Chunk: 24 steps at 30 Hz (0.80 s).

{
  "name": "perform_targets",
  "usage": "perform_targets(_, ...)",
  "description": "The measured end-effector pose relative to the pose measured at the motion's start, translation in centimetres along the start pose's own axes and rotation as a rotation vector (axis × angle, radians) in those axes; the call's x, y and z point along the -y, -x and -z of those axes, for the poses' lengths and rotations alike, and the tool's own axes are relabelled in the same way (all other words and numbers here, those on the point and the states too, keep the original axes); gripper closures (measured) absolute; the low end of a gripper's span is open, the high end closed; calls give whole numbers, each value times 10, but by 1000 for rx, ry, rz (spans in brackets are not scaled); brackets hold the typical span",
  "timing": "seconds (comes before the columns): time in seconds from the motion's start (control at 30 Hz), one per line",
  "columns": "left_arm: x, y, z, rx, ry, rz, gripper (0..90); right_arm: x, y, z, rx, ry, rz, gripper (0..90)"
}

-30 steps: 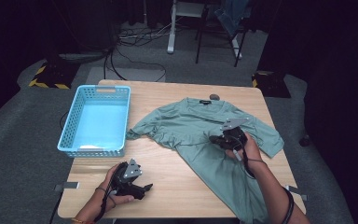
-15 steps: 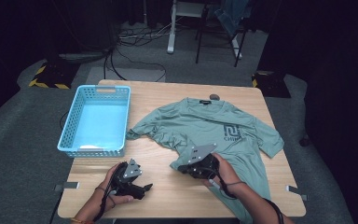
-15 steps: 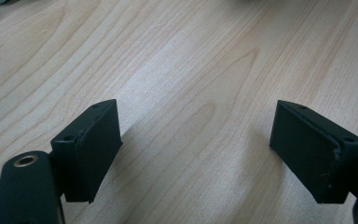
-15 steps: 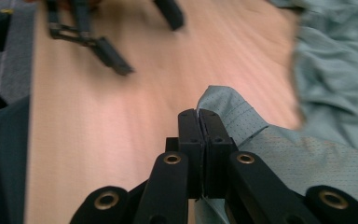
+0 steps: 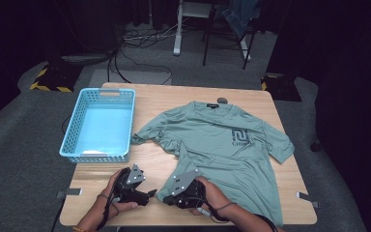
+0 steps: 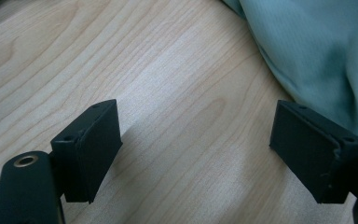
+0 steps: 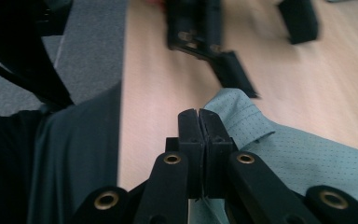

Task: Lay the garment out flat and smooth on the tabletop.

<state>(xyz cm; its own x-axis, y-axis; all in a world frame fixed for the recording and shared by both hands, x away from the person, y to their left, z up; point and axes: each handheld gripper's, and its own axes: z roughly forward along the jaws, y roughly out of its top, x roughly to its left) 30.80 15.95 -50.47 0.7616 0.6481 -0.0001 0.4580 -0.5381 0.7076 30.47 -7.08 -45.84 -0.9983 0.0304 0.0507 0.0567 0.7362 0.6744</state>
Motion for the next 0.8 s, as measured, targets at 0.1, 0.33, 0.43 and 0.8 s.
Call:
perform_targets(0.1,0,0,0,0,-1,4,161,-5,-10,-10,-32,5,19,885)
perform_targets(0.33,-1,1,0,-11,-8,11,161,-2,-18,7,39,32,35,597)
perform_targets(0.43,-4,3,1,-12,-27,12,171,9,-13,34,81,75,8,500)
perform_targets(0.8,-58,27,-17,1,18,-111,262,129,56,144,507,1,-273,318)
